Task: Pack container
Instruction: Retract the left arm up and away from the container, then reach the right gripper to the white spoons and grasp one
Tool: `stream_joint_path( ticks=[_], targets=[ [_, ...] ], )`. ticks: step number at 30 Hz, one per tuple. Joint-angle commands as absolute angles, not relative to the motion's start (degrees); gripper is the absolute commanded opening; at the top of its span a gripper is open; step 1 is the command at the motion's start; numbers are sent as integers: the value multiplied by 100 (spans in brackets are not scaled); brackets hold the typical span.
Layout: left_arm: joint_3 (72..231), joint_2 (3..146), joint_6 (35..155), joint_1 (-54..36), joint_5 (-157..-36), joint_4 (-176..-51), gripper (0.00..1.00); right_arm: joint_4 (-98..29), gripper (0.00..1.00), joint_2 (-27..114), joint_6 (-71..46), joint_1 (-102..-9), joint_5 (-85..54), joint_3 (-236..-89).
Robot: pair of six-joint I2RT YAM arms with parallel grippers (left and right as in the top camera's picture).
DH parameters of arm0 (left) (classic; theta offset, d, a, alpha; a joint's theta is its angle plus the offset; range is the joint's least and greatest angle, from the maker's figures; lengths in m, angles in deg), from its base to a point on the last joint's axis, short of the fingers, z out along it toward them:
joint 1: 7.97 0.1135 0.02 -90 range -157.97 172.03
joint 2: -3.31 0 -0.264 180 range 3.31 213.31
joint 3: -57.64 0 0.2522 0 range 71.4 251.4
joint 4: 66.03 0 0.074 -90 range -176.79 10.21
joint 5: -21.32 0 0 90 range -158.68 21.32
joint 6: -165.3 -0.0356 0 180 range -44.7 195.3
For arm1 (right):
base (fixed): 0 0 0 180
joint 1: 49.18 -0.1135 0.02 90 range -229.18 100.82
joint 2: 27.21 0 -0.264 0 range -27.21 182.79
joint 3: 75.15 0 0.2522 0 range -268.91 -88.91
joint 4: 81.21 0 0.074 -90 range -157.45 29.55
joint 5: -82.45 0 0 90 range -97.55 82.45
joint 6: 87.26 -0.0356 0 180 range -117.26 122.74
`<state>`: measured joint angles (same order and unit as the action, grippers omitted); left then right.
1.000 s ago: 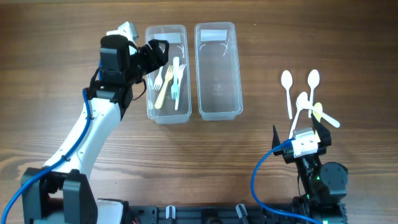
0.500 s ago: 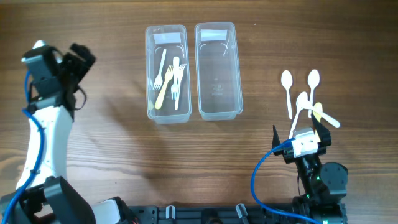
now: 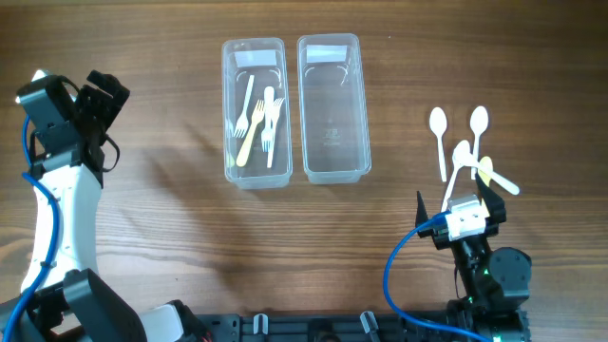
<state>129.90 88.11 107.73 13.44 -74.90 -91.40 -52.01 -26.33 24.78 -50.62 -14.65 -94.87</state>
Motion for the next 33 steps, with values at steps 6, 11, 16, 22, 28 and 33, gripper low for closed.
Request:
stream_joint_path(
  ticks=[6,11,16,22,28,33],
  targets=[
    [13100,8688,10812,1368,-7457,-9145,100,-5409,100,-2679,3138,-5044,-1406,-9489],
    [13100,8688,10812,1368,-7457,-9145,100,-6222,100,-2679,4019,-5044,-2442,-9489],
    [13100,8688,10812,1368,-7459,-9145,100,-7706,100,-2303,3060,-5044,-1891,-9502],
    [13100,8688,10812,1368,-7457,-9145,100,-8482,100,-174,2362,-5044,-1659,-10536],
    [13100,8688,10812,1368,-7457,-9145,100,-7247,100,3439,752,-5042,-201,-14129],
    [13100,8688,10812,1368,-7457,-9145,100,-5234,100,5032,909,-5044,-197,-16044]
  ],
)
